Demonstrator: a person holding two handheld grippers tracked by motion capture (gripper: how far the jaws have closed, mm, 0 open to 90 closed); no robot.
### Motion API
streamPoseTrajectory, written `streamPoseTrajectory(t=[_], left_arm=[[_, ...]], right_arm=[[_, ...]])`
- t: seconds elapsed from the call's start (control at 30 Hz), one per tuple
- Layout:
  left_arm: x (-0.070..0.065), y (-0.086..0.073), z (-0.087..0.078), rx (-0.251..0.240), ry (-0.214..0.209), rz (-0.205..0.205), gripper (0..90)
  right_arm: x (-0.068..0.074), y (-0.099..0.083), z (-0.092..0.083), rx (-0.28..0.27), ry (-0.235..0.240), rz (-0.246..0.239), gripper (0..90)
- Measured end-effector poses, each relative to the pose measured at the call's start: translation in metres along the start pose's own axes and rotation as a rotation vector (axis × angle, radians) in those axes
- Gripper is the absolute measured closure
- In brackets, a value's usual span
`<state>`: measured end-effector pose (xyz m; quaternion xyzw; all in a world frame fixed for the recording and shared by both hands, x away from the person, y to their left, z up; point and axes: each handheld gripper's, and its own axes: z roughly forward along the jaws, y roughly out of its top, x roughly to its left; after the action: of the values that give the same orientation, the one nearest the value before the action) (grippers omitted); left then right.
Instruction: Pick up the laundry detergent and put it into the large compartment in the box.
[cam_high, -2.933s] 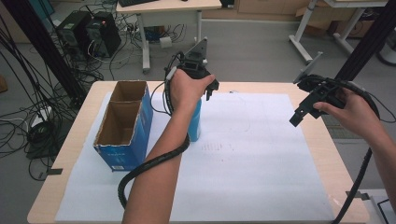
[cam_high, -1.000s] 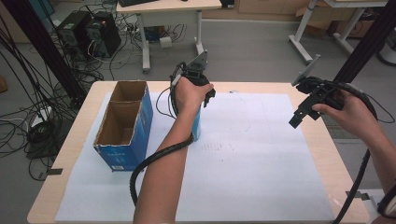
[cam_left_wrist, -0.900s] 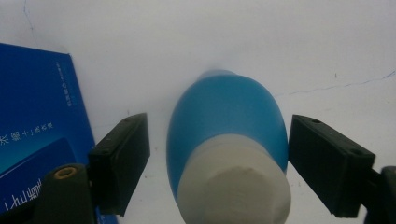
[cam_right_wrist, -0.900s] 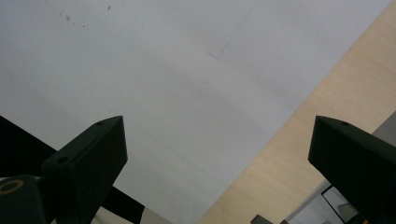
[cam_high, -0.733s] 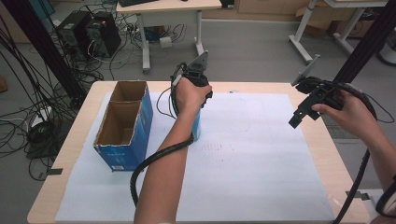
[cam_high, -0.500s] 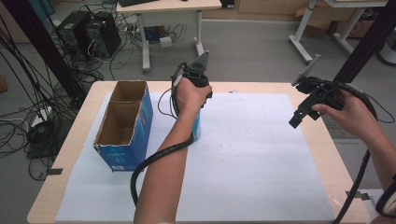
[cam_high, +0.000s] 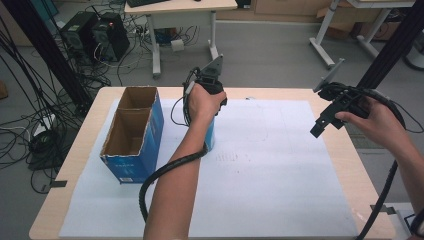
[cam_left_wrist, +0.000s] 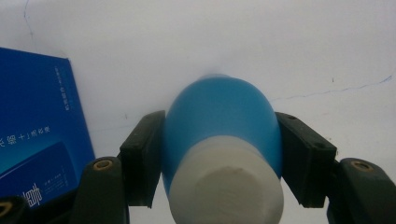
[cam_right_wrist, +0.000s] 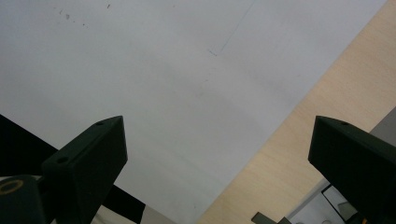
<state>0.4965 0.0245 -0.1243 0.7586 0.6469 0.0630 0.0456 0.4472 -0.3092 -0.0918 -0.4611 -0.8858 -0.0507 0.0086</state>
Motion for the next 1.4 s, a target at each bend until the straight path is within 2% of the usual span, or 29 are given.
streamPoseTrajectory(t=[0.27, 0.63, 0.77, 1.1, 1.23, 1.27, 1.33, 1.4], left_arm=[[-0.003, -0.003, -0.001, -0.006, 0.003, 0.032, 38.5], [-0.005, -0.002, -0.002, 0.008, 0.006, 0.037, 38.6], [-0.002, -0.006, -0.006, -0.003, 0.004, 0.033, 38.6], [0.002, -0.016, -0.036, -0.028, 0.006, 0.03, 38.6], [0.007, -0.025, -0.059, -0.043, 0.017, 0.019, 38.6], [0.007, -0.025, -0.059, -0.043, 0.017, 0.019, 38.6], [0.011, -0.029, -0.069, -0.055, 0.016, 0.008, 38.6], [0.018, -0.037, -0.085, -0.076, 0.022, -0.008, 38.6]], right_arm=[[0.0, -0.001, -0.001, -0.007, -0.001, -0.003, 4.5], [0.0, -0.003, -0.001, -0.014, 0.003, 0.0, 4.5], [0.0, -0.003, -0.001, -0.015, 0.007, -0.003, 4.5], [0.001, -0.006, -0.003, -0.022, 0.009, 0.001, 4.5], [0.002, -0.007, -0.005, -0.028, 0.011, 0.002, 4.5], [0.002, -0.007, -0.005, -0.028, 0.011, 0.002, 4.5], [0.003, -0.008, -0.006, -0.031, 0.012, 0.002, 4.5], [0.005, -0.008, -0.007, -0.034, 0.011, -0.005, 4.5]])
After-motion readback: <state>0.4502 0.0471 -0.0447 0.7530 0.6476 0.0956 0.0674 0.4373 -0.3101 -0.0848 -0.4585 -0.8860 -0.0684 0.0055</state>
